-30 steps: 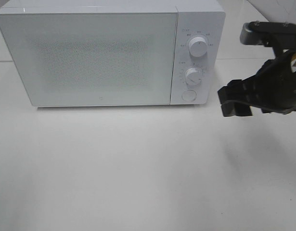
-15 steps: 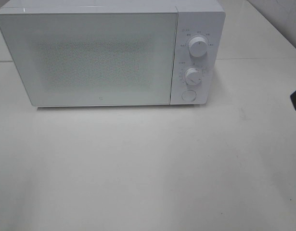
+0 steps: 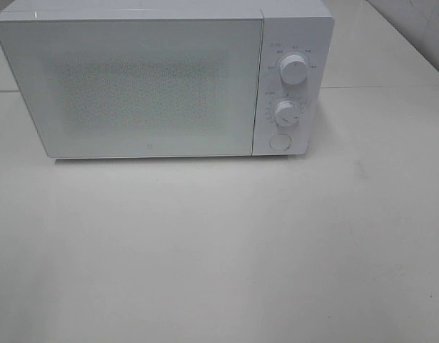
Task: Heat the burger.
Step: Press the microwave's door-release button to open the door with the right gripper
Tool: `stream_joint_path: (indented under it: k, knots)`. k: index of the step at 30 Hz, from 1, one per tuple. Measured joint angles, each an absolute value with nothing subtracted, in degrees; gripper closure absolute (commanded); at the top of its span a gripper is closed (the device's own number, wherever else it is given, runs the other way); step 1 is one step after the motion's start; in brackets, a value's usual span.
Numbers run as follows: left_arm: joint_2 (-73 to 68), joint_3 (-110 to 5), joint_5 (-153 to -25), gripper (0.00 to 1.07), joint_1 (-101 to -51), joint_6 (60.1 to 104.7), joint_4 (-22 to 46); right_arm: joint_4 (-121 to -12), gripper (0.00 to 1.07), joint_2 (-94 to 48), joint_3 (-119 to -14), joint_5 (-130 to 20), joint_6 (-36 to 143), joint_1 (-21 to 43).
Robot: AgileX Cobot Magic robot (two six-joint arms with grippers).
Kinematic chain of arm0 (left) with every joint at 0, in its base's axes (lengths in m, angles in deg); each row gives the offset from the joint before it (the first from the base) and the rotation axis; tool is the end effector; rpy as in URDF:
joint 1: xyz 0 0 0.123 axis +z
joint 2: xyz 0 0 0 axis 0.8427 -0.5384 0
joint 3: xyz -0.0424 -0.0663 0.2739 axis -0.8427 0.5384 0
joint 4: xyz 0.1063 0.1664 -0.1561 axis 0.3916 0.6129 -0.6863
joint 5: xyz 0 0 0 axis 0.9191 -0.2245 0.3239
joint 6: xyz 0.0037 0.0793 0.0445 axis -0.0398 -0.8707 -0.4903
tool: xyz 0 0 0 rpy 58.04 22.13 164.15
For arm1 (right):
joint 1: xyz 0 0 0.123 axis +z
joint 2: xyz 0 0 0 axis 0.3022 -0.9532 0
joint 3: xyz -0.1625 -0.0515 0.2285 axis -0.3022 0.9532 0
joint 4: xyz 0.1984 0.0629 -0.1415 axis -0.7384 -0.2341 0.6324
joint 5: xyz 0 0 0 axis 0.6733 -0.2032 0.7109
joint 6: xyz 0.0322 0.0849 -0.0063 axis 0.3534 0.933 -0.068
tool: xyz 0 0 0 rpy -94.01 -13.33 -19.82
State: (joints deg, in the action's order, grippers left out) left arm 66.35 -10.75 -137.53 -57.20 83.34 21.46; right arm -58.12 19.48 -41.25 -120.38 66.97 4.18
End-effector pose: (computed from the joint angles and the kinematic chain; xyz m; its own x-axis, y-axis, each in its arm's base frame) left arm -0.0047 -0.0068 0.2786 -0.4372 0.0044 -0.8994 0.0662 0.9974 -0.0273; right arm 0.0575 0.0103 0.3357 -0.6201 -0.1540 -0.7692 -0.2219 0.9749 -0.0163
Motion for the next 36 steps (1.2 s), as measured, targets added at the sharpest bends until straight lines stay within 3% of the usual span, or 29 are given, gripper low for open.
stream_joint_path:
  k: [16, 36]
  knots:
    - [66.4, -10.7, -137.5, 0.19, -57.2, 83.4, 21.5, -63.6, 0.31, 45.5, -30.2, -120.2, 61.0, -10.3]
    - [66.4, -10.7, -137.5, 0.19, -57.2, 83.5, 21.5, -63.7, 0.32, 45.8, -28.1, -118.2, 60.9, -11.6]
